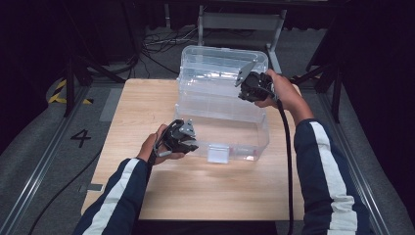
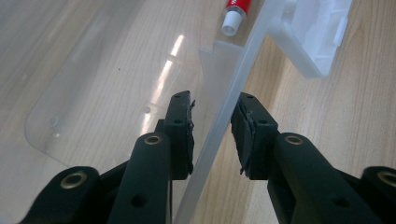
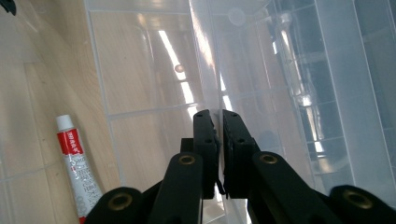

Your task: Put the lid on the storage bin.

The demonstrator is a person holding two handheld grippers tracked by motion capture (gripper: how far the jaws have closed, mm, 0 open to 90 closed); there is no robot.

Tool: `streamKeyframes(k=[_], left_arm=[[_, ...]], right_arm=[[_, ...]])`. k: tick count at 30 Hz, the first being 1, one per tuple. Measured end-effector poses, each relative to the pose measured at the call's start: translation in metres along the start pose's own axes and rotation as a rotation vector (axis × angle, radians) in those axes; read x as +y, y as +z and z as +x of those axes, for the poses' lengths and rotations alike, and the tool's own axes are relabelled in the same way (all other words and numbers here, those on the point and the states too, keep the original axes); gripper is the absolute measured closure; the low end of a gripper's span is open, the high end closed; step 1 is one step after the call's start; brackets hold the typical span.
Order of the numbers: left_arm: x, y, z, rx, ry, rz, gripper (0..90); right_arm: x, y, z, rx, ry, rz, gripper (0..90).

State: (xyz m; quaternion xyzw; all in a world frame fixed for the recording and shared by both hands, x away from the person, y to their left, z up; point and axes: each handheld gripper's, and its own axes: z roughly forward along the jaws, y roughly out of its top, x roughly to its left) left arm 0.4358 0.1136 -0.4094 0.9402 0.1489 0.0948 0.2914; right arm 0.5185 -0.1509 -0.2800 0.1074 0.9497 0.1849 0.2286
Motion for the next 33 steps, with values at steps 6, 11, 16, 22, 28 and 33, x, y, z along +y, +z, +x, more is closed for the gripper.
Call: streamKeyframes(k=[6,11,16,22,28,33], left_arm=[[0.0,0.0,-0.001,0.005,0.003,-0.003,68.6],[0.0,0.0,-0.001,0.007,0.005,-0.003,68.3],[-0.001,0.001,-0.003,0.032,0.012,-0.016,66.6],[-0.001,0.001,-0.003,0.035,0.011,-0.017,66.3],[-0.002,0.001,-0.004,0.042,0.018,-0.021,65.5],[-0.001,0.001,-0.005,0.046,0.022,-0.017,64.7]], right_arm=[[-0.002,-0.002,0.009,-0.021,-0.001,-0.021,85.8],[-0.006,-0.006,0.015,-0.011,0.001,-0.046,84.4],[-0.008,-0.009,0.028,-0.031,-0.01,-0.049,83.5],[-0.014,-0.011,0.038,-0.036,-0.014,-0.083,82.5],[-0.019,-0.012,0.042,-0.012,0.007,-0.113,82.2],[-0.021,-0.013,0.045,-0.024,0.013,-0.127,81.5]])
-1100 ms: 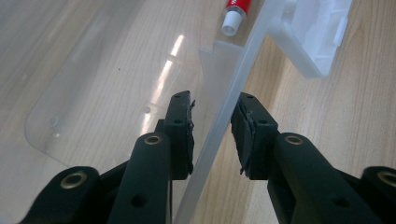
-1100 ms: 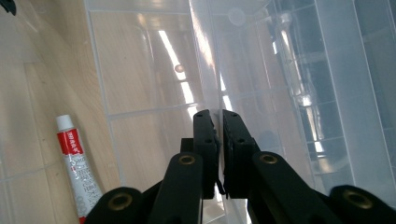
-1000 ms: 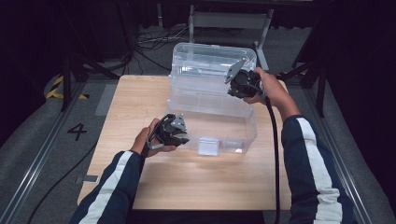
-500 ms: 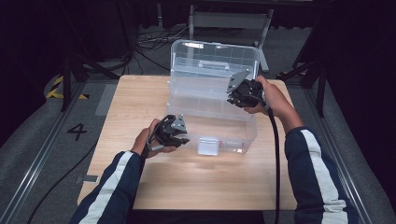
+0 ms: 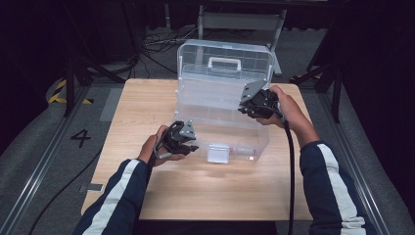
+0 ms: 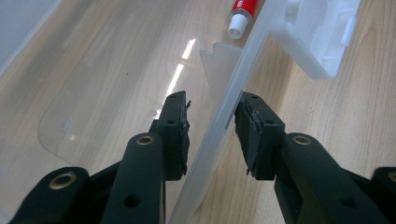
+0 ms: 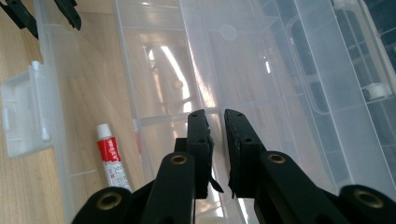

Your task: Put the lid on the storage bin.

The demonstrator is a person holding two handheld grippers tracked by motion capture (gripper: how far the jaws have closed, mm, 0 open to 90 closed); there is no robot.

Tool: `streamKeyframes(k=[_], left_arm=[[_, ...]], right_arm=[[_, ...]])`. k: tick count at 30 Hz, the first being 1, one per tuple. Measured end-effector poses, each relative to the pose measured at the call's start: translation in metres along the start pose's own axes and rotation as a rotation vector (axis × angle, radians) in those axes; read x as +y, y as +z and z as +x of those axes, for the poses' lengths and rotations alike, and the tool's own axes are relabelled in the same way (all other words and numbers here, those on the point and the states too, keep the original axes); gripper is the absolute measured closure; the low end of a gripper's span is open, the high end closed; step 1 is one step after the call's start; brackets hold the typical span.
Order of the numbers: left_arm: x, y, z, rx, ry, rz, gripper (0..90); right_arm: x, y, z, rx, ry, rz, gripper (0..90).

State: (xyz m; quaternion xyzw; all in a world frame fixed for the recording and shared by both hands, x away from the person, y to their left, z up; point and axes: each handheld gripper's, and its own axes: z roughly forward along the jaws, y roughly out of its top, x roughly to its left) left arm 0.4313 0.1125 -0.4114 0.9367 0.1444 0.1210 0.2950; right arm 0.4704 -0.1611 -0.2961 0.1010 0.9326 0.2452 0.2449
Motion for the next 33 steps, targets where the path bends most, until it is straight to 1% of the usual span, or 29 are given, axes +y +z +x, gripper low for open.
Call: streamKeyframes(k=[3,4,6,7,9,13,16,19,21,22,23,24,25,26,28,30,31,32,33], left_arm=[[0.0,0.0,0.0,0.0,0.003,0.005,64.7],[0.001,0.0,0.0,-0.002,0.006,0.009,64.8],[0.002,0.0,0.0,-0.003,0.016,0.013,65.5],[0.003,0.001,-0.001,-0.002,0.019,0.018,65.6],[0.004,0.001,-0.001,0.005,0.034,0.032,65.8],[0.008,0.002,-0.001,0.0,0.05,0.059,66.8],[0.011,0.002,-0.004,0.017,0.07,0.081,66.7],[0.012,0.003,-0.005,0.022,0.079,0.081,66.8],[0.012,0.003,-0.006,0.035,0.079,0.074,66.7],[0.012,0.002,-0.007,0.036,0.087,0.062,66.8],[0.012,-0.001,-0.007,0.045,0.089,0.033,65.7],[0.013,-0.003,-0.007,0.034,0.091,0.017,65.4],[0.013,-0.005,-0.008,0.031,0.09,0.01,65.3],[0.014,-0.007,-0.008,0.025,0.094,0.016,65.4],[0.015,-0.01,-0.011,0.059,0.106,0.013,65.6],[0.016,-0.014,-0.011,0.046,0.106,-0.01,66.5],[0.016,-0.02,-0.012,0.05,0.102,-0.024,66.6],[0.016,-0.02,-0.012,0.05,0.102,-0.024,67.0],[0.015,-0.024,-0.013,0.036,0.106,-0.037,67.0]], right_arm=[[-0.002,-0.001,0.002,0.005,0.002,-0.006,81.4],[-0.002,-0.001,0.003,0.007,0.012,-0.011,81.1],[-0.004,-0.001,0.004,0.009,0.017,-0.019,80.8],[-0.004,-0.001,0.005,0.009,0.025,-0.024,80.7],[-0.006,-0.001,0.006,0.007,0.025,-0.032,80.5],[-0.008,-0.001,0.007,0.022,0.039,-0.043,80.4],[-0.008,-0.001,0.009,0.02,0.037,-0.039,80.3],[-0.008,-0.001,0.011,0.01,0.038,-0.043,79.8],[-0.009,-0.001,0.011,0.01,0.037,-0.045,79.7],[-0.01,-0.002,0.011,0.011,0.041,-0.05,79.6],[-0.01,-0.001,0.012,0.011,0.043,-0.053,79.6],[-0.011,-0.002,0.012,0.013,0.042,-0.055,79.6],[-0.012,-0.002,0.012,0.015,0.04,-0.058,79.6],[-0.012,-0.002,0.012,0.017,0.044,-0.06,79.6],[-0.013,-0.002,0.013,0.024,0.047,-0.063,79.5],[-0.014,-0.002,0.014,0.022,0.049,-0.069,79.4],[-0.015,-0.002,0.015,0.023,0.052,-0.074,79.2],[-0.015,-0.002,0.015,0.023,0.052,-0.074,79.2],[-0.016,-0.002,0.015,0.026,0.058,-0.078,79.1]])
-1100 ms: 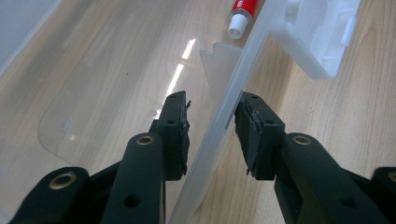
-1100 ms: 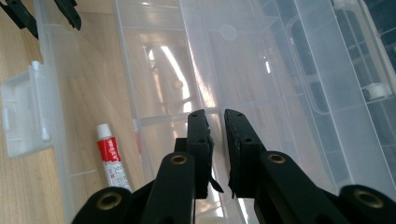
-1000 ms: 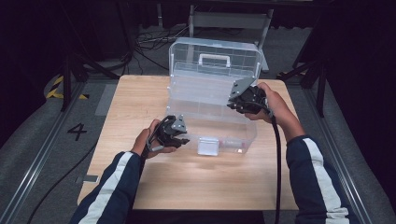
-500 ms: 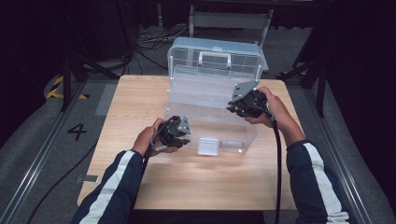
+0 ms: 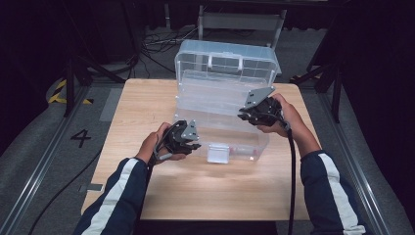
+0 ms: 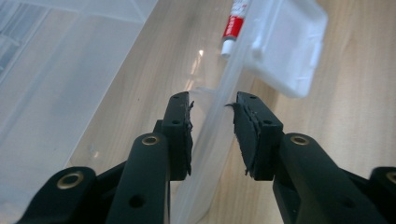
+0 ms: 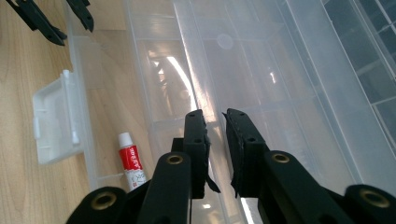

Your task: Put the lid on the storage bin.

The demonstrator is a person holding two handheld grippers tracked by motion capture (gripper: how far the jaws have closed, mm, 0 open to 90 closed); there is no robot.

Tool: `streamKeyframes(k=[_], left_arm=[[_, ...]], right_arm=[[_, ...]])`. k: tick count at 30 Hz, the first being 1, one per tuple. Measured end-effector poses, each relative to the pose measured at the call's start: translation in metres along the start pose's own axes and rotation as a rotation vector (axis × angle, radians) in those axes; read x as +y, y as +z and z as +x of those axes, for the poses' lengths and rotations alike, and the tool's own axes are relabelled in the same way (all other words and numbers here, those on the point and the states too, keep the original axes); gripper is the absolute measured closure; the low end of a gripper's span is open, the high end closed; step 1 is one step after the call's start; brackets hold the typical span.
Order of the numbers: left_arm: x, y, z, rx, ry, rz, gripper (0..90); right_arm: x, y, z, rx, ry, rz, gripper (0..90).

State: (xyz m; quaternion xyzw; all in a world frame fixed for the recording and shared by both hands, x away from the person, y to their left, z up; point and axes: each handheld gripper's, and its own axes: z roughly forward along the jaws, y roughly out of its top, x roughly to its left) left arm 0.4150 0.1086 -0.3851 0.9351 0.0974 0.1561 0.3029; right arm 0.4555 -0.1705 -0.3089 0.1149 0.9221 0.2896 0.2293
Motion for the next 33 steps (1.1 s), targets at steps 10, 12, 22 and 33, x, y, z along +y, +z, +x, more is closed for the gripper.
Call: streamKeyframes(k=[10,12,22,33], left_arm=[[-0.022,-0.027,0.005,0.017,-0.125,-0.097,65.3],[-0.027,-0.033,0.006,0.033,-0.138,-0.107,65.4],[-0.041,-0.061,0.016,0.082,-0.207,-0.169,65.1],[-0.047,-0.081,0.044,0.172,-0.29,-0.183,75.2]], right_arm=[[-0.006,0.0,0.003,0.001,0.012,-0.029,78.6],[-0.007,0.0,0.003,-0.003,0.02,-0.041,78.5],[-0.011,0.0,0.004,-0.002,0.044,-0.068,78.0],[-0.013,0.0,0.005,-0.004,0.048,-0.084,77.8]])
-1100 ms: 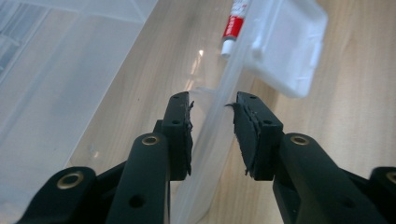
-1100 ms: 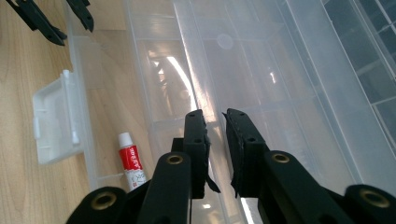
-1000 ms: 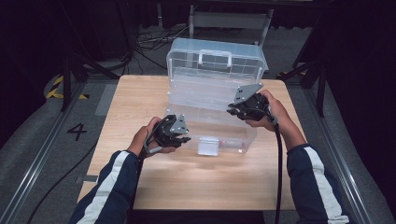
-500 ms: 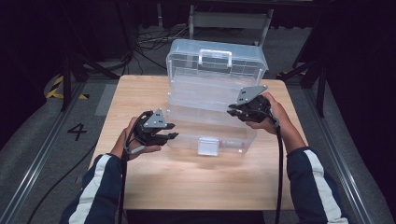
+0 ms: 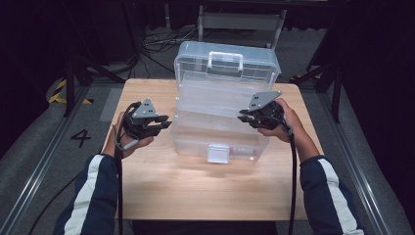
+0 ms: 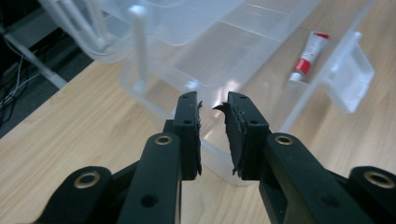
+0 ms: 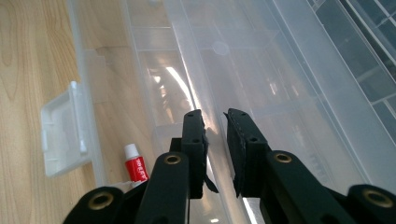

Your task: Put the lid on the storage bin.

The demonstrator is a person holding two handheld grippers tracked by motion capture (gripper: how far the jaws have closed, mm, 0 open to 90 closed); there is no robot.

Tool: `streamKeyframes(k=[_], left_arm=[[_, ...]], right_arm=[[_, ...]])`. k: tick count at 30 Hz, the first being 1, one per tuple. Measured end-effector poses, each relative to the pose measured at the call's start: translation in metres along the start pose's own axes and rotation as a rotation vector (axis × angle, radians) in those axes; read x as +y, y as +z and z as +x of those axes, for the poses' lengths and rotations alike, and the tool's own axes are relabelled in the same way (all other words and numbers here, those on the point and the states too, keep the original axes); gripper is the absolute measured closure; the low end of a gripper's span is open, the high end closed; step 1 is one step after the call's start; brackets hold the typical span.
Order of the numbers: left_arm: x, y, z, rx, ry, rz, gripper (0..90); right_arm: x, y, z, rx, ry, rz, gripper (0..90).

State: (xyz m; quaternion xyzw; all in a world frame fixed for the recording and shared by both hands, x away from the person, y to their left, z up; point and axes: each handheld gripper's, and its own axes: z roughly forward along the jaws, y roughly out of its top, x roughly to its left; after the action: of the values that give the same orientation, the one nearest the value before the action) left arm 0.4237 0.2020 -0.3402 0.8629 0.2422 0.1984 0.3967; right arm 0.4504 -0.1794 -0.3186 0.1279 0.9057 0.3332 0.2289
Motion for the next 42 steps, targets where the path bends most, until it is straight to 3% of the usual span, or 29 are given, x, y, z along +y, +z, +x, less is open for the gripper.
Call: streamKeyframes(k=[4,6,9,18,24,30,37,42], left_arm=[[0.007,-0.005,0.012,0.01,-0.029,-0.04,80.6],[0.012,-0.007,0.013,0.034,-0.034,-0.058,85.3],[0.019,-0.008,0.015,0.028,-0.041,-0.11,89.1],[0.03,0.011,0.023,0.013,-0.075,-0.187,89.9],[0.04,0.021,0.023,0.033,-0.049,-0.189,90.0],[0.049,0.024,0.023,0.046,-0.057,-0.206,90.0],[0.05,0.024,0.025,0.053,-0.074,-0.217,90.0],[0.049,0.025,0.024,0.054,-0.072,-0.198,90.0]], right_arm=[[-0.001,0.0,0.0,0.001,0.008,-0.014,77.7],[-0.002,0.0,0.001,-0.001,0.007,-0.014,77.7],[-0.002,0.0,0.001,0.003,0.011,-0.014,77.7],[-0.006,0.0,0.008,0.008,0.004,-0.013,77.8],[-0.009,0.0,0.012,0.014,-0.006,-0.014,77.9],[-0.012,0.0,0.014,0.034,0.003,-0.023,78.1],[-0.015,0.001,0.017,0.039,0.0,-0.025,78.3],[-0.017,0.001,0.018,0.033,0.011,-0.02,78.1]])
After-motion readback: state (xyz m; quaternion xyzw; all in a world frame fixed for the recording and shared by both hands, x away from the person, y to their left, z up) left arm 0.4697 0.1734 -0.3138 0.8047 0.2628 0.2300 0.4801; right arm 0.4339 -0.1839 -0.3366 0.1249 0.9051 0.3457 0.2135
